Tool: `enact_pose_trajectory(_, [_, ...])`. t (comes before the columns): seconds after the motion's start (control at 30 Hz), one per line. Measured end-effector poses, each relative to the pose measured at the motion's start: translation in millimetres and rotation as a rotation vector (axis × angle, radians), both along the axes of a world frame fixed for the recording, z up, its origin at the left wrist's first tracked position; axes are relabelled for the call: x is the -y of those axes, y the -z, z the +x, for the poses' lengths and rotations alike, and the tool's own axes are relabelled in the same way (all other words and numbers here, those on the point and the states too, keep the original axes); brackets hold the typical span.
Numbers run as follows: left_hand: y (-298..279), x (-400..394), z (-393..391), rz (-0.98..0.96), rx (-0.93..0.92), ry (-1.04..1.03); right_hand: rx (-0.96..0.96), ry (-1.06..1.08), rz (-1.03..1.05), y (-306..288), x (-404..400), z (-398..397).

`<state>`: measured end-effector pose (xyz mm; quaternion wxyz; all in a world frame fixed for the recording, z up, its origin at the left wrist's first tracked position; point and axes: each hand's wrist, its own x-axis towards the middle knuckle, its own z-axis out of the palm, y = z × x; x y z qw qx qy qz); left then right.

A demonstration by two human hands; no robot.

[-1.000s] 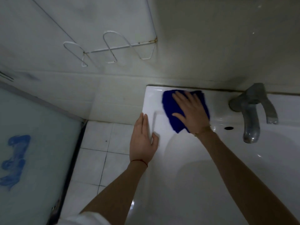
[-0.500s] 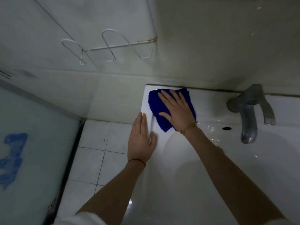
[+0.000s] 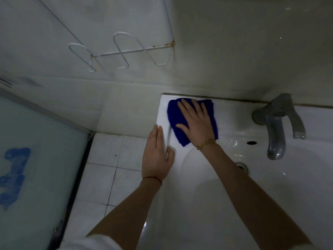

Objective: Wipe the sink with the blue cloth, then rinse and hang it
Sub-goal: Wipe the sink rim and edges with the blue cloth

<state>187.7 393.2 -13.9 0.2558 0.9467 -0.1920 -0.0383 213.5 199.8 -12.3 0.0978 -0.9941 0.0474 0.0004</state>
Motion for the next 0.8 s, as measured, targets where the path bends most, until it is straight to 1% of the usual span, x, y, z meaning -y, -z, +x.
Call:
enact_pose_trajectory(0.07, [-0.1,0.0,0.6,0.001,-0.003,-0.002,-0.014,-0.042,0.007,0.7,-0.6,1.9])
enact_pose_trajectory(0.13, [-0.9,-0.8,0.7,-0.010,-0.002,0.002,-0.008,-0.053,-0.014,1.2,19.1,-10.9])
enact_pose_trajectory(0.27, [-2.5,-0.2,0.6,-0.004,0.005,0.006,0.018,0.127,-0.005,5.9,70.3,-54.6])
enact_pose_trajectory(0.37, [-1.1,0.6,0.8,0.007,0.014,0.008,-0.006,0.212,-0.022,5.9,63.4,-56.4])
enact_pose_trajectory(0.43, [-0.6,0.6,0.5,0.021,0.007,0.009,-0.007,0.185,-0.036,3.3,43.5,-40.4])
enact_pose_trajectory(0.6, [0.9,0.4,0.4,0.005,0.000,-0.003,-0.003,-0.012,-0.013,-1.7,-9.8,3.8])
enact_pose_trajectory(0.7, [0.9,-0.2,0.6,-0.005,0.001,-0.005,-0.023,-0.085,-0.002,-1.6,3.6,-2.8])
enact_pose_trajectory(0.73, [0.6,-0.7,0.9,-0.006,-0.002,-0.002,-0.016,-0.078,-0.015,-0.7,16.7,-10.8])
enact_pose_trajectory(0.8, [0.3,-0.9,1.1,0.001,-0.003,0.006,-0.002,0.008,-0.041,3.0,47.3,-32.3])
